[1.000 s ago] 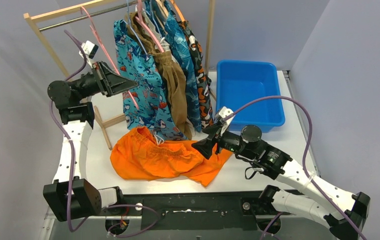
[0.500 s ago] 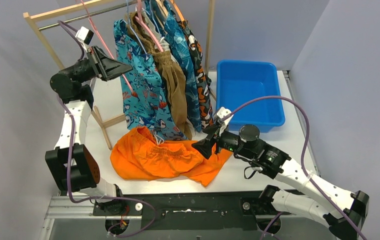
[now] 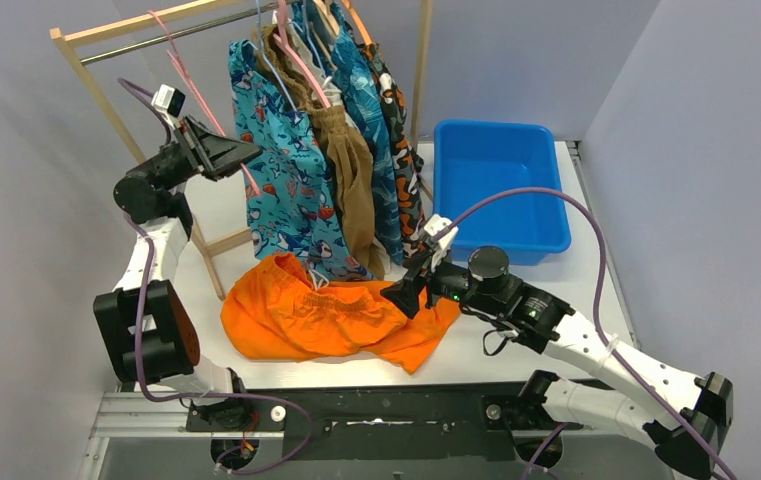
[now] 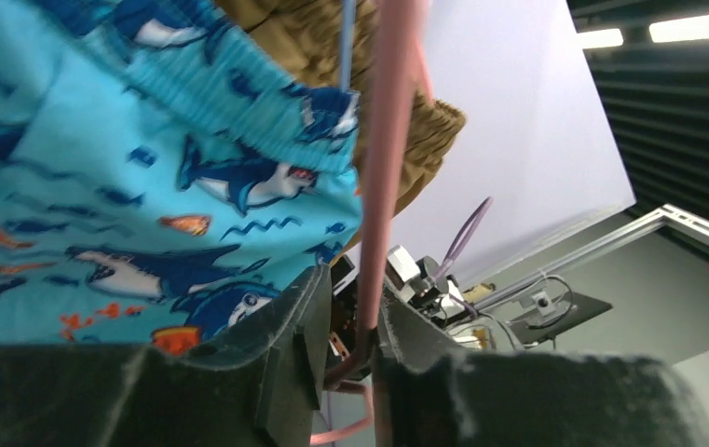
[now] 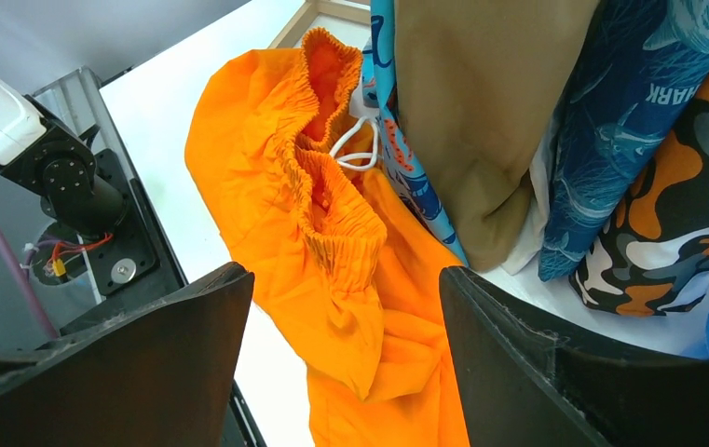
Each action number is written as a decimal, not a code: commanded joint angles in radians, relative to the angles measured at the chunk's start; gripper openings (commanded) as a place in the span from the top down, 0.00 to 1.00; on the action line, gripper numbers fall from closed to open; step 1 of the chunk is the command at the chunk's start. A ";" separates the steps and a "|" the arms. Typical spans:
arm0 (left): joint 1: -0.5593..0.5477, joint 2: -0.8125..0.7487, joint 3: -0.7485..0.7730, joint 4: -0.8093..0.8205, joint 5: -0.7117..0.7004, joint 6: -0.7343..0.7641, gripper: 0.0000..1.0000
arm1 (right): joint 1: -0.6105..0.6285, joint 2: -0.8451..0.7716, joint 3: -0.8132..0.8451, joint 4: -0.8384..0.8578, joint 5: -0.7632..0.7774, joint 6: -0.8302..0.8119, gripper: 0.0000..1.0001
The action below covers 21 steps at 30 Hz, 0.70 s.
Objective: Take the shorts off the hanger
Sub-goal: Place the hanger on the clothes rod.
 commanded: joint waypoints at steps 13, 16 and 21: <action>0.034 -0.217 -0.168 -0.223 -0.007 0.287 0.22 | 0.008 -0.083 0.002 0.043 0.043 -0.020 0.22; 0.054 -0.313 -0.209 -0.362 -0.011 0.432 0.21 | 0.009 -0.092 -0.049 0.096 0.033 -0.062 0.21; 0.086 -0.438 -0.242 -0.717 -0.060 0.709 0.20 | 0.013 -0.070 -0.097 0.141 0.040 -0.110 0.19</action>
